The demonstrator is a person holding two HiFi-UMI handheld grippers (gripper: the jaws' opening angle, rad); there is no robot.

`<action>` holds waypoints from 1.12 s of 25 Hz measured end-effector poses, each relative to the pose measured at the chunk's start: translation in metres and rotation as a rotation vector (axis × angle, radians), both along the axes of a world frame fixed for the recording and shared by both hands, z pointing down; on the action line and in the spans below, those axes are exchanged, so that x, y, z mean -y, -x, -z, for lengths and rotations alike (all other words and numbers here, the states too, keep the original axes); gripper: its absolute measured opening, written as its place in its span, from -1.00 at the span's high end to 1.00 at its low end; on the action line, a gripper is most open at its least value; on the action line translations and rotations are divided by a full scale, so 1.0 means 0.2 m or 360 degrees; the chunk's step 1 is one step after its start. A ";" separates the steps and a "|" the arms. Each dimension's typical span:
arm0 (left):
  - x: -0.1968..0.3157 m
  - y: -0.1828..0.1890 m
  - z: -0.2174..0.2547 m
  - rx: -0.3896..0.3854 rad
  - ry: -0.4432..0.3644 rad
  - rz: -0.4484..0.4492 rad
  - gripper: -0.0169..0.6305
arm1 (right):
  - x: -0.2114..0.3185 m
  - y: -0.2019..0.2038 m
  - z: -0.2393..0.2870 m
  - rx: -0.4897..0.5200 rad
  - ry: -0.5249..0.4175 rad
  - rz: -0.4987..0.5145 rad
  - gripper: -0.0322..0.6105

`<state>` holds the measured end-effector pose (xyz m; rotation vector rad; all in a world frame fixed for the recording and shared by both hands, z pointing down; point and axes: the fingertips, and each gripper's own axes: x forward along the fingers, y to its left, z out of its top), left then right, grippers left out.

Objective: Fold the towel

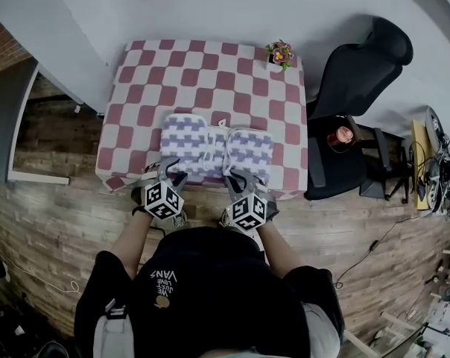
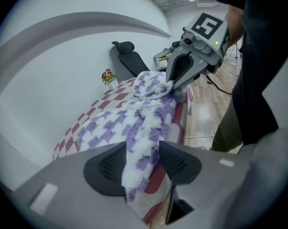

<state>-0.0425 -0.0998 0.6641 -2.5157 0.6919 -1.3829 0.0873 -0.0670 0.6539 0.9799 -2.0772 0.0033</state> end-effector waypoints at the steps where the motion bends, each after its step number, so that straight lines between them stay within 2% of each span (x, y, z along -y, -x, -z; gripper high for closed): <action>1: -0.01 0.01 -0.02 0.0009 0.0012 -0.0008 0.35 | -0.02 0.01 -0.03 -0.0013 0.0039 0.0012 0.78; 2: -0.02 0.02 -0.03 0.0017 0.0020 -0.0017 0.35 | -0.04 0.01 -0.07 -0.0021 0.0095 0.0013 0.77; 3: -0.02 0.02 -0.04 0.0027 0.0024 -0.0030 0.35 | -0.06 0.01 -0.11 -0.0015 0.0155 0.0008 0.65; 5: -0.04 0.03 -0.06 0.0048 0.0030 -0.0074 0.35 | -0.08 0.03 -0.13 0.0060 0.0228 0.0009 0.20; 7: -0.05 0.03 -0.06 0.0056 0.0034 -0.0121 0.35 | -0.08 0.04 -0.07 0.0206 0.0214 0.0005 0.16; 9: -0.05 0.02 -0.02 0.0018 0.0036 -0.0142 0.35 | -0.06 0.02 0.04 0.0416 0.0155 -0.0065 0.16; 12: -0.04 -0.07 0.09 -0.0068 -0.0021 -0.0197 0.35 | 0.01 -0.15 0.20 0.0767 0.0064 -0.0360 0.16; 15: -0.01 -0.17 0.14 -0.0148 -0.0036 -0.0226 0.35 | 0.07 -0.45 0.23 0.1015 0.0034 -0.0806 0.16; 18: -0.03 -0.25 0.09 -0.0151 0.0051 -0.0258 0.35 | 0.06 -0.72 0.14 0.1239 0.0106 -0.1250 0.16; 20: -0.07 -0.29 0.03 -0.0105 0.0118 -0.0309 0.35 | 0.02 -0.82 0.04 0.1353 0.0202 -0.1460 0.16; 23: -0.15 -0.30 -0.05 -0.0032 0.0200 -0.0376 0.35 | -0.05 -0.84 -0.07 0.1475 0.0356 -0.1621 0.16; 26: -0.19 -0.29 -0.09 -0.0007 0.0228 -0.0399 0.35 | -0.06 -0.78 -0.12 0.1663 0.0459 -0.1664 0.16; 28: -0.21 -0.29 -0.10 0.0001 0.0229 -0.0415 0.35 | -0.05 -0.77 -0.14 0.1747 0.0469 -0.1692 0.16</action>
